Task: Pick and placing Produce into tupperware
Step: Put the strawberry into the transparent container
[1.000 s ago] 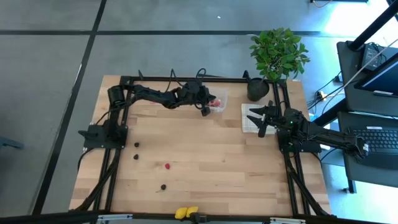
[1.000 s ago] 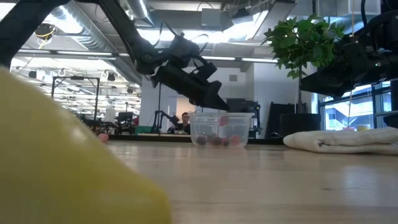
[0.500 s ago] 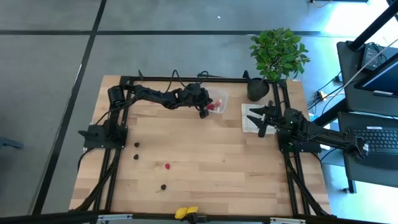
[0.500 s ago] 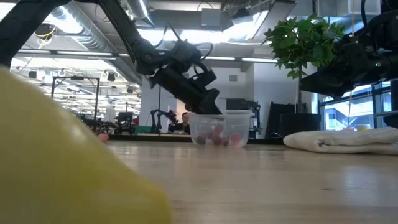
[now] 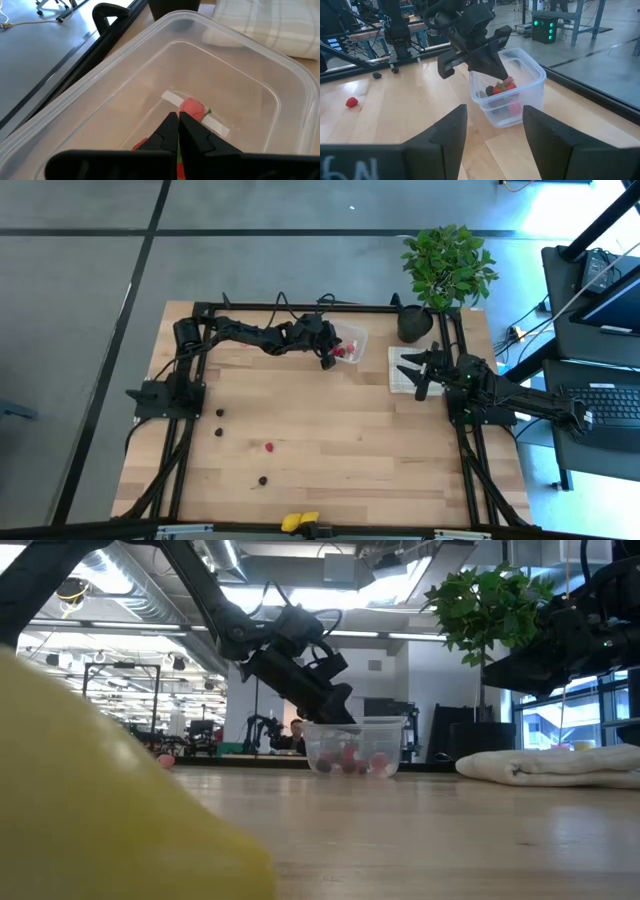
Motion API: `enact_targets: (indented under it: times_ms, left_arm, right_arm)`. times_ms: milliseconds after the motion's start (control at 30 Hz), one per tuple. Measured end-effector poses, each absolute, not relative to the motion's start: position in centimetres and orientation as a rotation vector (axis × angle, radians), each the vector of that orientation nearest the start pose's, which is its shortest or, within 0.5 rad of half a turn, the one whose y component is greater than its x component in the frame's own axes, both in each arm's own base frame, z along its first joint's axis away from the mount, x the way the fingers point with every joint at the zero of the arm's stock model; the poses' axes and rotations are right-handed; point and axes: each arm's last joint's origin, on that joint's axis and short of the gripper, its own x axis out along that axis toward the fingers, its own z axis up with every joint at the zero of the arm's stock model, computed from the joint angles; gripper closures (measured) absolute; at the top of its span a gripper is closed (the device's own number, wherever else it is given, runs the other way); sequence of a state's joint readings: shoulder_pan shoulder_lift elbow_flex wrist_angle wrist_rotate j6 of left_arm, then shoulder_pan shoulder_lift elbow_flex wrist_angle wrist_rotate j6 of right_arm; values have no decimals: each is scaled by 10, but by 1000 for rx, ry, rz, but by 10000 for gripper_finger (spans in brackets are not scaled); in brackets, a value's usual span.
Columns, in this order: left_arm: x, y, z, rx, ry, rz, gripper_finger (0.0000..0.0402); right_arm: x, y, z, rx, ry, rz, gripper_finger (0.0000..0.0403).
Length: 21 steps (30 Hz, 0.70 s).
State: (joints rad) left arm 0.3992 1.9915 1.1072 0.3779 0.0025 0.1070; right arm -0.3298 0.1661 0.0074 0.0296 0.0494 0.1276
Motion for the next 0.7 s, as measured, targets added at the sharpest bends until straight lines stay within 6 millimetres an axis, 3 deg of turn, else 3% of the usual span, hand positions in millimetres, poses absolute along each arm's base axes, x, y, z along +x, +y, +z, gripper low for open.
enact_targets:
  times_ms: [700]
  left_arm:
    - [382, 161, 147, 5, 506, 361, 384]
  right_arm:
    - [101, -36, 155, 144, 104, -387, 208]
